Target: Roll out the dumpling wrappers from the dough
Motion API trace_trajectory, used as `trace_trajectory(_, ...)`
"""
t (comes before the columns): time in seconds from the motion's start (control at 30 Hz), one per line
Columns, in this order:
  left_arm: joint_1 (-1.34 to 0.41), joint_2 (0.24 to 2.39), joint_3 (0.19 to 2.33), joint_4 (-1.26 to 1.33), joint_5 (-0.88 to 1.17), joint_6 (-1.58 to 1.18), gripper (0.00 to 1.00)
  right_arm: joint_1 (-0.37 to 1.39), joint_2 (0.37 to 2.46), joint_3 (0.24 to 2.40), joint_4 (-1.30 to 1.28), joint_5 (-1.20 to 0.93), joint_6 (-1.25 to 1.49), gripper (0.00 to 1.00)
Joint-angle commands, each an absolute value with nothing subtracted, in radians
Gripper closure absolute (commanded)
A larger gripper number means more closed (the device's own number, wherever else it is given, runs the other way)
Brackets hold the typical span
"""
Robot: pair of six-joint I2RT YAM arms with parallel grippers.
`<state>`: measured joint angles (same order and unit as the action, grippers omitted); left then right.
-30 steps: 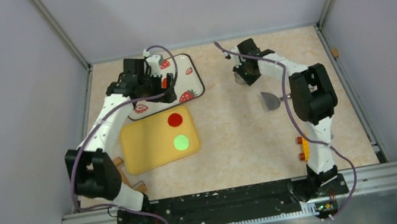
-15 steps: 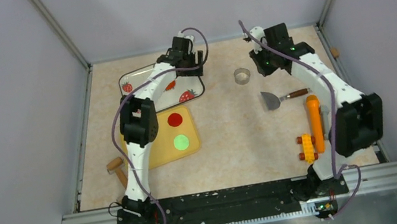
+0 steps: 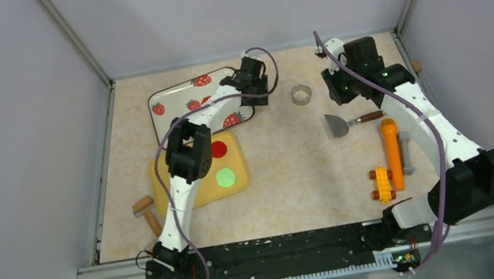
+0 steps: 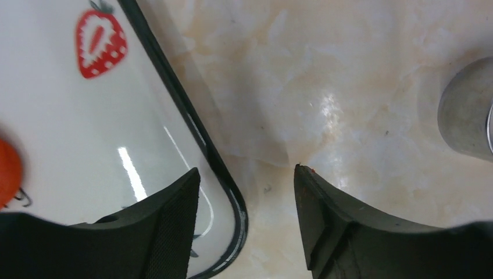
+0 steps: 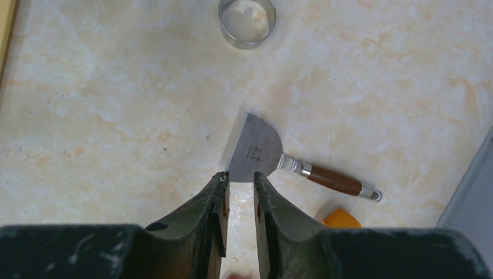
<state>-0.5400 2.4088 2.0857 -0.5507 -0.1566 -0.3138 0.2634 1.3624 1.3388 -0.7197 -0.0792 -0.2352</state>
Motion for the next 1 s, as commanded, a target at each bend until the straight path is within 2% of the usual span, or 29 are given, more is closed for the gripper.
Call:
trace_trajectory(0.0, -0.587, 2.401, 2.031, -0.554, -0.166, -0.337, 0.41, 0.253, 1.322, 1.329, -0.714, -0.07, -0.22, 0.76)
trace_trajectory(0.17, -0.639, 2.34, 1.911, -0.555, -0.141, -0.328, 0.52, 0.253, 1.314, 1.328, -0.7, -0.059, -0.227, 0.76)
trace_trajectory(0.5, -0.719, 2.165, 1.697, -0.591, 0.02, -0.278, 0.84, 0.253, 1.296, 1.299, -0.675, -0.061, -0.234, 0.76)
trace_trajectory(0.73, -0.752, 2.024, 1.499, -0.607, 0.079, -0.244, 0.92, 0.254, 1.299, 1.302, -0.668, -0.078, -0.231, 0.76)
trace_trajectory(0.9, -0.754, 1.998, 1.429, -0.62, 0.171, -0.168, 1.0, 0.253, 1.294, 1.297, -0.669, -0.069, -0.244, 0.76)
trace_trajectory(0.97, -0.758, 1.989, 1.408, -0.631, 0.157, -0.151, 1.0, 0.254, 1.292, 1.291, -0.666, -0.067, -0.244, 0.76)
